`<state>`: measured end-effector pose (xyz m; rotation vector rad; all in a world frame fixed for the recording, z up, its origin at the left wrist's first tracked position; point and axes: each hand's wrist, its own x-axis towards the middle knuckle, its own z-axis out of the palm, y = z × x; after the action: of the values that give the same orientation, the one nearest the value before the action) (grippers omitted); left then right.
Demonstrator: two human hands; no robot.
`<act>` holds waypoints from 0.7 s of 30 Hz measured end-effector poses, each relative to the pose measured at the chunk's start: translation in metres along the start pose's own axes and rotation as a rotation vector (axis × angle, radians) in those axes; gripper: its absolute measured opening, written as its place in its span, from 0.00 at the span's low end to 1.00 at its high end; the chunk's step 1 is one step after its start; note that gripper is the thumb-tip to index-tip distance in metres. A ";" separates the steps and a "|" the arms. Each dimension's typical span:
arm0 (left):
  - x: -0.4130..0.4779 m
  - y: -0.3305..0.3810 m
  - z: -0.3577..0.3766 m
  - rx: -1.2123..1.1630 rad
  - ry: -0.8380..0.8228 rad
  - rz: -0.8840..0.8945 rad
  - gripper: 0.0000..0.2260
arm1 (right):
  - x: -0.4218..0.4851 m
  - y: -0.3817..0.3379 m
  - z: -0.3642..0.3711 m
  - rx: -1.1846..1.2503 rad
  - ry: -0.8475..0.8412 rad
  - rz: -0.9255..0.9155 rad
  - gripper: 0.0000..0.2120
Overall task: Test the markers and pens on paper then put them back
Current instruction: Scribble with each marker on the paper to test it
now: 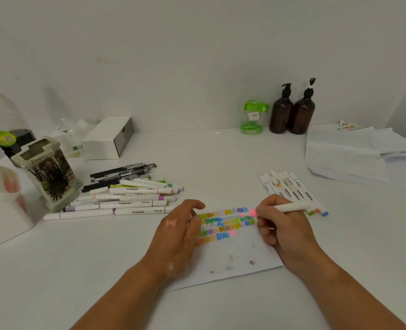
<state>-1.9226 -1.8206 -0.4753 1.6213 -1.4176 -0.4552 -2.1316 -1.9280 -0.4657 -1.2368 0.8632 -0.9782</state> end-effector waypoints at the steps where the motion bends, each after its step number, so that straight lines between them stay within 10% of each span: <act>1: 0.000 0.001 -0.002 -0.085 0.016 -0.017 0.12 | 0.000 -0.001 0.000 0.011 -0.026 -0.002 0.07; 21: -0.005 0.006 -0.004 0.049 -0.083 0.164 0.07 | -0.007 0.002 0.007 0.057 -0.218 -0.145 0.08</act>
<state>-1.9241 -1.8142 -0.4697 1.5250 -1.6209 -0.3993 -2.1275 -1.9185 -0.4671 -1.3429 0.5781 -0.9557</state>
